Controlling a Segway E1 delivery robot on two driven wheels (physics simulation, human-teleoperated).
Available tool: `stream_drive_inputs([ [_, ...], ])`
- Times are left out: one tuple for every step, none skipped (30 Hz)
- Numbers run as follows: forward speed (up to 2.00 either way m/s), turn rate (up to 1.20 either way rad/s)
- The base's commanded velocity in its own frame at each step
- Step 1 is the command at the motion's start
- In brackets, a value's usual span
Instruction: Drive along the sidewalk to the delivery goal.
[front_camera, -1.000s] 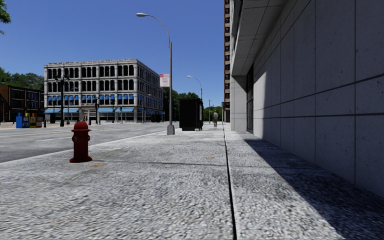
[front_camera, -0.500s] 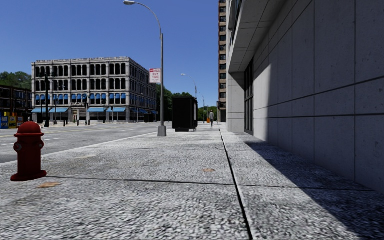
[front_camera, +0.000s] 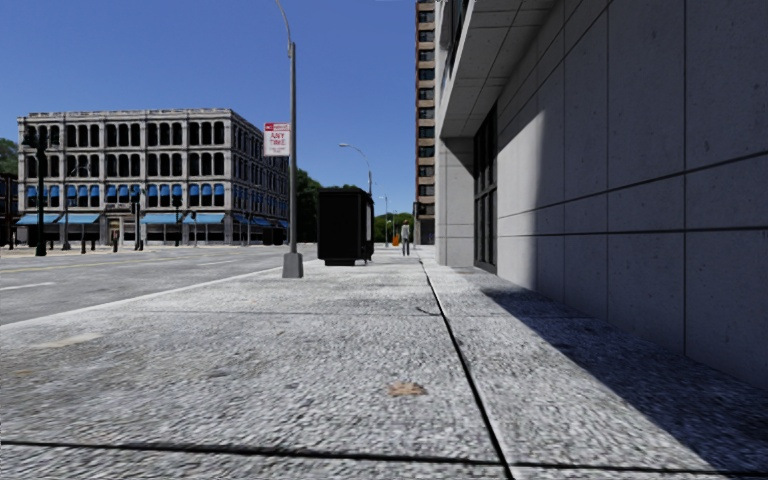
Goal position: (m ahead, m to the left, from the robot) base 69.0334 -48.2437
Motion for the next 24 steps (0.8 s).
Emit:
stream_drive_inputs([
  [2.00,-0.27],
  [2.00,-0.27],
  [2.00,-0.27],
  [2.00,-0.27],
  [2.00,-0.27],
  [2.00,-0.27],
  [2.00,-0.27],
  [2.00,-0.27],
  [2.00,-0.27],
  [2.00,-0.27],
  [2.00,-0.27],
  [2.00,-0.27],
  [2.00,-0.27],
  [2.00,-0.27],
  [2.00,-0.27],
  [2.00,-0.27],
  [2.00,-0.27],
  [2.00,0.00],
  [2.00,0.00],
  [2.00,0.00],
  [2.00,0.00],
  [2.00,0.00],
  [2.00,0.00],
  [2.00,0.00],
])
